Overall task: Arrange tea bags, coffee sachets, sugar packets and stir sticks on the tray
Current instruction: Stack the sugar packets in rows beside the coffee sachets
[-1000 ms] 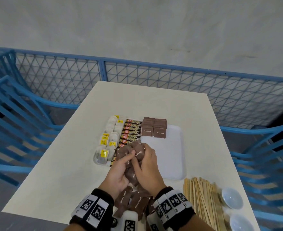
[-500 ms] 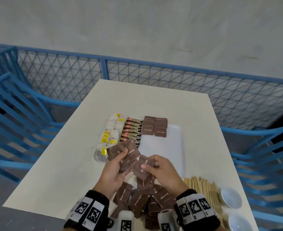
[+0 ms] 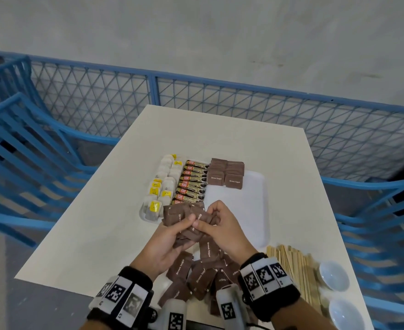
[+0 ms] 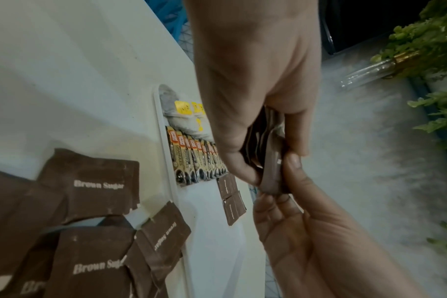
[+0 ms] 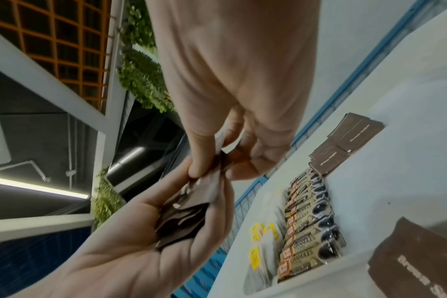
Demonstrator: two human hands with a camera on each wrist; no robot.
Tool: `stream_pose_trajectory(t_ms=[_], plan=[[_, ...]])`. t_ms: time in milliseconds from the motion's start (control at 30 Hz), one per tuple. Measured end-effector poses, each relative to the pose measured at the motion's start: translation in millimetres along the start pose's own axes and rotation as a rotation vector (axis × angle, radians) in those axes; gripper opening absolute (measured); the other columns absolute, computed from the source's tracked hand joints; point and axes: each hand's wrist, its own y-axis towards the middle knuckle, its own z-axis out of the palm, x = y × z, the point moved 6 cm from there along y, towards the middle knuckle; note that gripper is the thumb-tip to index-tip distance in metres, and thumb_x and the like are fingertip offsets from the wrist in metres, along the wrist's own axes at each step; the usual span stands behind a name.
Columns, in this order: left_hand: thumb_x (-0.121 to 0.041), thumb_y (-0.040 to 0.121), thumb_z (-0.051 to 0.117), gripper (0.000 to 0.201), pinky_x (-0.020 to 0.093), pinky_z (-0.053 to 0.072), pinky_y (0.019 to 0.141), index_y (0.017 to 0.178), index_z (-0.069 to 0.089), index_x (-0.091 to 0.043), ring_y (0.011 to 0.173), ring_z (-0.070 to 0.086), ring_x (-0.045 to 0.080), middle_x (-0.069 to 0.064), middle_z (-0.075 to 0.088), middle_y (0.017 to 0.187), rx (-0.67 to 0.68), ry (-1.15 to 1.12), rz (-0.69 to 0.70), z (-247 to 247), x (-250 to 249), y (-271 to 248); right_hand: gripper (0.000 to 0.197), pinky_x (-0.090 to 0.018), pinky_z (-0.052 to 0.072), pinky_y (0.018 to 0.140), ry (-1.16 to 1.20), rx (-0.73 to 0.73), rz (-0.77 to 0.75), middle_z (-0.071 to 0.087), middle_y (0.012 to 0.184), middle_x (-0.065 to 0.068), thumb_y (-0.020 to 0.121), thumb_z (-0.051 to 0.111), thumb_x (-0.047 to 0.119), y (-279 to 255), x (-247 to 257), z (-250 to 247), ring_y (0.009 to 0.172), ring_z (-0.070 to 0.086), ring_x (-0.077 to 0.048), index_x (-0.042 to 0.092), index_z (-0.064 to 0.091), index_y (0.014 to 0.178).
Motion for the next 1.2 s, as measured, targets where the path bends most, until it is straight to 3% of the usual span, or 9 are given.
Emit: stream_pose_trajectory(t_ms=[167, 233, 300, 433, 633, 833, 900, 1000, 1200], plan=[[-0.012, 0.083, 0.061, 0.021, 0.025, 0.057, 0.059, 0.104, 0.065, -0.013, 0.074, 0.071, 0.013, 0.005, 0.074, 0.086, -0.108, -0.087, 0.039, -34.7, -6.2, -5.9, 0.033, -0.021, 0.047, 0.076, -0.051, 0.202, 0.031, 0.059, 0.089, 0.008, 0.073, 0.079, 0.024, -8.2, -4.3, 22.4, 0.081, 0.055, -0.005, 0.022, 0.052, 0.093], [-0.011, 0.088, 0.058, 0.026, 0.025, 0.057, 0.06, 0.113, 0.063, -0.015, 0.083, 0.07, 0.015, 0.004, 0.074, 0.093, -0.15, -0.1, 0.068, -51.5, -12.0, -9.3, 0.041, -0.019, 0.043, 0.078, -0.286, 0.301, 0.036, 0.055, 0.098, 0.009, 0.072, 0.077, 0.038, -14.7, -14.9, 33.4, 0.089, 0.05, -0.004, 0.028, 0.05, 0.101], [-0.012, 0.088, 0.057, 0.035, 0.028, 0.058, 0.068, 0.123, 0.059, -0.014, 0.102, 0.064, 0.024, 0.009, 0.069, 0.11, -0.174, -0.105, 0.085, -65.3, -16.3, -13.0, 0.053, -0.026, 0.039, 0.088, -0.699, 0.463, -0.062, 0.049, 0.111, 0.003, 0.071, 0.074, 0.047, -24.5, -30.3, 49.3, 0.103, 0.042, -0.01, 0.027, 0.049, 0.114], [-0.013, 0.089, 0.057, 0.038, 0.029, 0.056, 0.074, 0.127, 0.057, -0.012, 0.11, 0.06, 0.03, 0.014, 0.064, 0.121, -0.232, -0.092, 0.096, -83.9, -16.4, -22.2, 0.051, -0.04, 0.026, 0.097, -1.09, 0.706, -0.366, 0.042, 0.119, -0.009, 0.077, 0.069, 0.034, -47.7, -56.4, 83.8, 0.114, 0.032, -0.026, 0.021, 0.053, 0.124], [-0.014, 0.088, 0.058, 0.035, 0.028, 0.056, 0.072, 0.123, 0.06, -0.013, 0.094, 0.068, 0.026, 0.014, 0.067, 0.116, -0.265, -0.076, 0.109, -100.1, -8.5, -35.1, 0.025, -0.044, 0.027, 0.097, -1.198, 0.69, -0.471, 0.048, 0.117, -0.013, 0.079, 0.063, 0.02, -51.0, -70.6, 93.1, 0.114, 0.038, -0.033, 0.009, 0.061, 0.101], [-0.012, 0.089, 0.057, 0.036, 0.028, 0.055, 0.074, 0.125, 0.058, -0.013, 0.105, 0.063, 0.03, 0.015, 0.065, 0.118, -0.311, -0.088, 0.114, -106.0, -6.0, -39.3, 0.038, -0.047, 0.032, 0.096, -1.242, 0.785, -0.498, 0.052, 0.116, -0.019, 0.086, 0.056, 0.009, -54.0, -80.7, 99.8, 0.111, 0.041, -0.036, 0.006, 0.051, 0.124], [-0.012, 0.088, 0.058, 0.036, 0.029, 0.054, 0.075, 0.124, 0.059, -0.014, 0.11, 0.061, 0.032, 0.015, 0.065, 0.119, -0.312, -0.074, 0.115, -105.2, -5.8, -41.1, 0.028, -0.047, 0.036, 0.095, -1.272, 0.809, -0.531, 0.053, 0.111, -0.019, 0.086, 0.054, 0.007, -56.1, -80.4, 103.5, 0.107, 0.043, -0.036, 0.004, 0.056, 0.113], [-0.012, 0.088, 0.058, 0.035, 0.029, 0.051, 0.074, 0.122, 0.06, -0.015, 0.102, 0.063, 0.028, 0.013, 0.068, 0.112, -0.324, -0.048, 0.123, -105.0, -5.6, -44.0, 0.015, -0.04, 0.047, 0.085, -1.292, 0.769, -0.591, 0.057, 0.095, -0.01, 0.079, 0.063, 0.018, -54.1, -74.7, 106.8, 0.094, 0.05, -0.03, 0.009, 0.064, 0.091], [-0.013, 0.088, 0.059, 0.034, 0.03, 0.049, 0.074, 0.122, 0.061, -0.016, 0.107, 0.062, 0.029, 0.013, 0.068, 0.111, -0.348, -0.043, 0.118, -111.3, -1.6, -47.2, 0.04, -0.043, 0.027, 0.101, -1.314, 0.6, -0.356, 0.038, 0.131, -0.014, 0.087, 0.054, 0.026, -30.0, -63.2, 93.9, 0.12, 0.032, -0.032, 0.003, 0.052, 0.119]])
